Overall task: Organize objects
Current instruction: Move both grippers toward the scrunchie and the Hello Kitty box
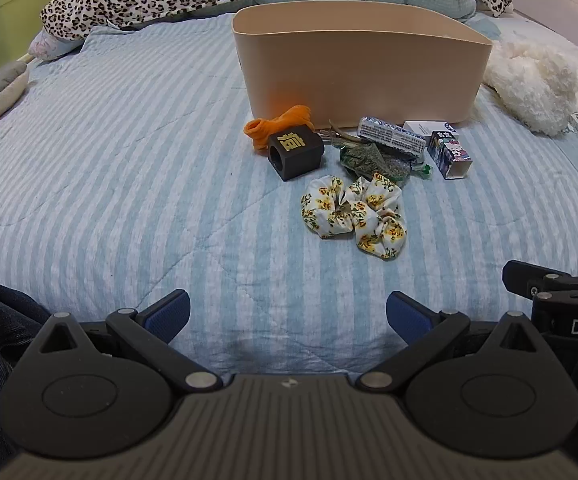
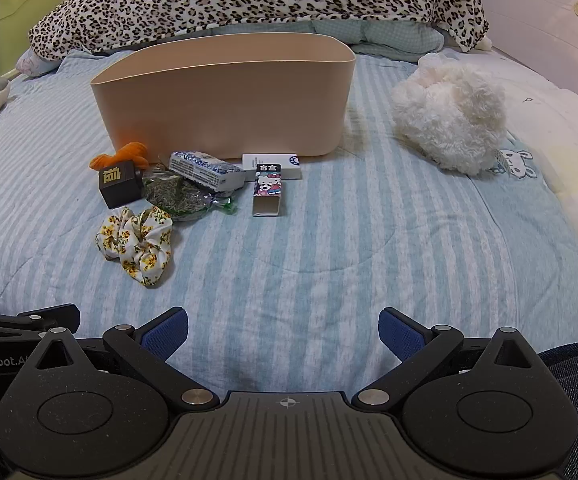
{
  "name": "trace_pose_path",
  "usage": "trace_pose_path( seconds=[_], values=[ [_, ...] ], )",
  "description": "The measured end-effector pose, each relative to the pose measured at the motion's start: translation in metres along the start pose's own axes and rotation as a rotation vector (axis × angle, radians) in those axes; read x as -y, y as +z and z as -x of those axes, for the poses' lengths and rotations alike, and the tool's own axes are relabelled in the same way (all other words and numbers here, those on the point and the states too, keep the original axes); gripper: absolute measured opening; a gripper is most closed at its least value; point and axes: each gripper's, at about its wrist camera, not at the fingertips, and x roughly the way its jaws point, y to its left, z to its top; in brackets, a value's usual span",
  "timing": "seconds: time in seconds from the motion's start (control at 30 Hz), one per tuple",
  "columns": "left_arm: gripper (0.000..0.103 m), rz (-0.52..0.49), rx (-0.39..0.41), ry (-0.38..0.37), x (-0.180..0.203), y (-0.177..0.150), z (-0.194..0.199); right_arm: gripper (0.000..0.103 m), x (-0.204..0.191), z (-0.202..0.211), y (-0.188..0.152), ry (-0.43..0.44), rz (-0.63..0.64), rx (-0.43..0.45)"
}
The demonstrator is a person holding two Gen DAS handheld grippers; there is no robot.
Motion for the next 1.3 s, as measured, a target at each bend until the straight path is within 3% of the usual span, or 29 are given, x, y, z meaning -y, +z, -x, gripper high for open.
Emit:
trace_pose_path(
  seconds=[1.3],
  values=[
    [0.103, 0.001, 0.007, -0.006, 0.0041, 0.0037, -0.0027, 0.103, 0.0051, 0.0028, 0.0057, 0.0, -0.025, 0.005]
  ],
)
